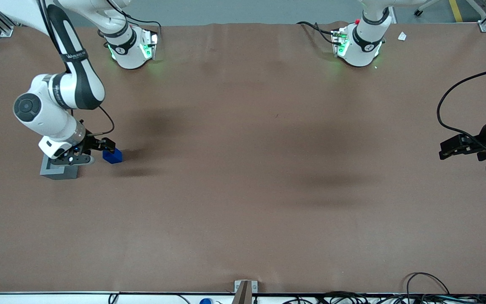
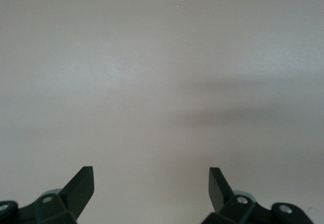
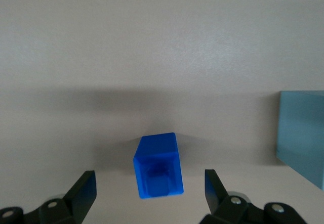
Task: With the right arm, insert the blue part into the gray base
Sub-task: 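Close the right gripper on the blue cube and lift it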
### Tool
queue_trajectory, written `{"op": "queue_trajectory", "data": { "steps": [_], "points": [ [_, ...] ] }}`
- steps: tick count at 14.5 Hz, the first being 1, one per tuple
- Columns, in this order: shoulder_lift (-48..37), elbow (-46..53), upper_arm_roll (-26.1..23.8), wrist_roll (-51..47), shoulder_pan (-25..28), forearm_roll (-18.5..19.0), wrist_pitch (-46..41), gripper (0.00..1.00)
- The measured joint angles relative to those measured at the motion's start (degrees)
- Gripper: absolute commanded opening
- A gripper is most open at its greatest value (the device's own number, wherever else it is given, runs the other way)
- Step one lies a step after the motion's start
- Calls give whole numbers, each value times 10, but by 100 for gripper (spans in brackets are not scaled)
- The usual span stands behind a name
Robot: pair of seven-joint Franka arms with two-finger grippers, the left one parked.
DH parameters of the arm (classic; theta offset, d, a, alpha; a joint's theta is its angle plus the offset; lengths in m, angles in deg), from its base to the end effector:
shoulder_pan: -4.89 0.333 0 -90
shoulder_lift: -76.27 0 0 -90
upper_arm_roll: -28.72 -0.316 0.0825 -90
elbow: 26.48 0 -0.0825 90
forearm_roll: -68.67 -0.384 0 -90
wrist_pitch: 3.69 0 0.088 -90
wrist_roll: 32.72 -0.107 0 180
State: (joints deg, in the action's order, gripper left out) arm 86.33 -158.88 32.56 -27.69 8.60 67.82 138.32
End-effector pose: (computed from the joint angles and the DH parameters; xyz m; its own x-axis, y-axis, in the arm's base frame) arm 0.5230 -0.0015 0.2680 0.9972 0.0747 -0.0076 0.0747 -0.9972 0.0020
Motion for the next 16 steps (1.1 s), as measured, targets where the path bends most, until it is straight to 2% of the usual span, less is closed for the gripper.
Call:
{"op": "queue_trajectory", "data": {
  "steps": [3,9,10,12,14,16],
  "points": [
    [24,-4,1,15,-5,0,20,76],
    [44,-4,1,21,-11,0,21,72],
    [46,-4,0,21,-11,0,21,63],
    [49,-4,0,21,-11,0,21,37],
    [51,-4,0,21,-11,0,21,18],
    [51,-2,0,21,-12,0,21,10]
  ]
}}
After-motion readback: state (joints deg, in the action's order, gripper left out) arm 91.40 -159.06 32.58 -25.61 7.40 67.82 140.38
